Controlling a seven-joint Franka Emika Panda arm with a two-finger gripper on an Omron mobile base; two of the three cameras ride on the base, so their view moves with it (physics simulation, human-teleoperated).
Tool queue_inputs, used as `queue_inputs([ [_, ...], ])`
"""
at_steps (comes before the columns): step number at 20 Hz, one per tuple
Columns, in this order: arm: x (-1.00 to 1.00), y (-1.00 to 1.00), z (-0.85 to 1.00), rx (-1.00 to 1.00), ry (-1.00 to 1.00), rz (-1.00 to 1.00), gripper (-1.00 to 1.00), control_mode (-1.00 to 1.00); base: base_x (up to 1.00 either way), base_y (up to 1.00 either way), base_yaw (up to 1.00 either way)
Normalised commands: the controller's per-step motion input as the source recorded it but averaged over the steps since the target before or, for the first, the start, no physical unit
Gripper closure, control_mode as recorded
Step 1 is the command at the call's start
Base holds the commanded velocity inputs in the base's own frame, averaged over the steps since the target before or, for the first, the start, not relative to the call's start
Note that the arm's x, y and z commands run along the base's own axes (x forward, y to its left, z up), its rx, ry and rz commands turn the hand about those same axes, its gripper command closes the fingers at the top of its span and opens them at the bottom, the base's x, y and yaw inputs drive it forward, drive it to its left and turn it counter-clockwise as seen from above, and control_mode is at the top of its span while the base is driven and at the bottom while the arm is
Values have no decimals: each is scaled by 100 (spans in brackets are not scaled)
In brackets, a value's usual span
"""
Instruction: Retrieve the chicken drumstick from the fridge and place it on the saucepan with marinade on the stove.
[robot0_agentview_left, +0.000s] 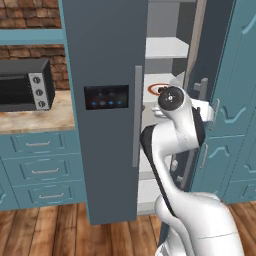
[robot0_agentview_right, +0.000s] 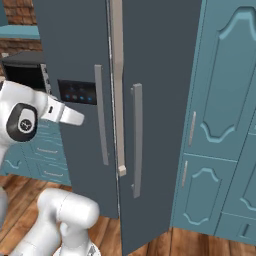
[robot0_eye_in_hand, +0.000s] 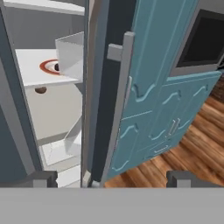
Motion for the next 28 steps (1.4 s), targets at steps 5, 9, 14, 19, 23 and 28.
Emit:
queue_inputs([
  [5, 54, 17, -3, -1, 0, -9, -100, -100, 0, 0, 0],
  [9, 57, 4, -7, -1, 0, -6, -100, -100, 0, 0, 0],
  [14, 56, -5, -6, 0, 0, 0, -100, -100, 0, 0, 0],
  [19, 41, -18, -12, 0, 0, 0, -100, -100, 0, 0, 0],
  [23, 18, -34, -11, -1, 0, 0, -100, -100, 0, 0, 0],
  [28, 38, -30, -17, -1, -3, 0, -100, -100, 0, 0, 0],
])
